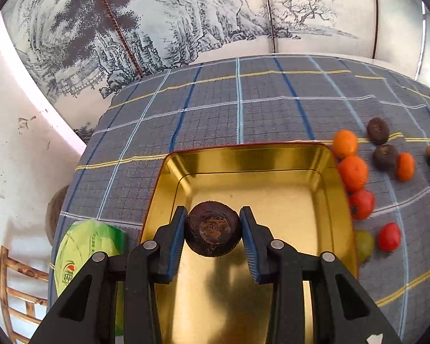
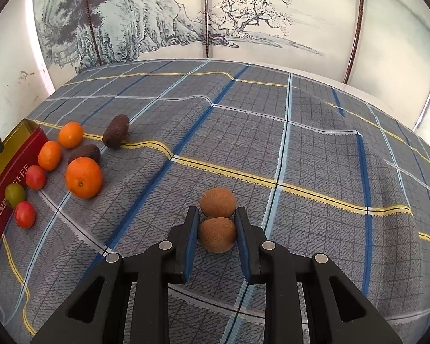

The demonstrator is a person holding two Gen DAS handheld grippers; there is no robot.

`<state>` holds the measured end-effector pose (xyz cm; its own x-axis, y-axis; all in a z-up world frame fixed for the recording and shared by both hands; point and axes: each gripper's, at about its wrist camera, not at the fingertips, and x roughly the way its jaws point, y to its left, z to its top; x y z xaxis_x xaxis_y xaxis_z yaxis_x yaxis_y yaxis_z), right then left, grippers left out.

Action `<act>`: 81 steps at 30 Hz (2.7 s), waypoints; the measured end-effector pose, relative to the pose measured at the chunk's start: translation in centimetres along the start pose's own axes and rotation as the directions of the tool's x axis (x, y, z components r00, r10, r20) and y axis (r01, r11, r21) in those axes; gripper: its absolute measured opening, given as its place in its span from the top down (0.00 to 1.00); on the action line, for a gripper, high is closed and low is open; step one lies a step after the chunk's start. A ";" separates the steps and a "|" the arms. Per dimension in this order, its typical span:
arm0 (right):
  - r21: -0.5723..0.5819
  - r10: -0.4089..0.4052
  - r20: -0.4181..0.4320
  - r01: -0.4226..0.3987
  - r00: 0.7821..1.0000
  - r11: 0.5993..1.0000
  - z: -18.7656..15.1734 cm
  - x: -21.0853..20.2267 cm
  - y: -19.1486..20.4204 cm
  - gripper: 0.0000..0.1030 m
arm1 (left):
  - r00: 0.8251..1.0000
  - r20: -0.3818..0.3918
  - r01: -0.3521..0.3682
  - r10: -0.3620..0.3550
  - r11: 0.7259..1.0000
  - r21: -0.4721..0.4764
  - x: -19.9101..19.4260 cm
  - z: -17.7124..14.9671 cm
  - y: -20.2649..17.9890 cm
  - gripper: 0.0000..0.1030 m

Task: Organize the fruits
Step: 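Carry the dark brown fruit into the tin with the left gripper while the right gripper grasps two brown balls, then lower the two brown balls into the tin and open the right gripper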

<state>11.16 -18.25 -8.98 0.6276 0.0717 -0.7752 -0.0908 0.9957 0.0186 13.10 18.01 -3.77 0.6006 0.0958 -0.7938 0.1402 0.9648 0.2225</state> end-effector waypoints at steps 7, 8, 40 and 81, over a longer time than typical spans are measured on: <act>-0.002 -0.007 -0.008 0.007 1.000 1.000 0.1 0.2 0.1 0.74 | 0.999 -0.007 -0.035 0.035 0.999 -0.009 1.6 0.7 0.9 0.65; -0.002 -0.007 -0.008 0.007 1.000 1.000 0.1 0.2 0.1 0.74 | 0.999 -0.003 -0.041 0.041 0.999 -0.009 1.6 0.8 0.9 0.65; -0.066 0.375 0.051 -0.371 0.926 0.926 5.9 -5.1 11.4 0.74 | 0.946 0.321 0.177 -0.037 0.890 -0.420 -15.7 -17.0 -3.1 0.03; -0.219 0.520 -0.117 -0.533 0.846 0.817 11.4 2.1 29.1 0.69 | 0.950 0.282 0.269 -0.134 0.811 -0.519 -14.3 -20.6 -1.6 0.01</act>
<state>18.60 11.53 -2.86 0.3931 0.5719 -0.7200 -0.5781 0.7626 0.2902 -11.93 20.17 -4.46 0.7737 -0.1076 -0.6243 -0.1336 0.9356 -0.3268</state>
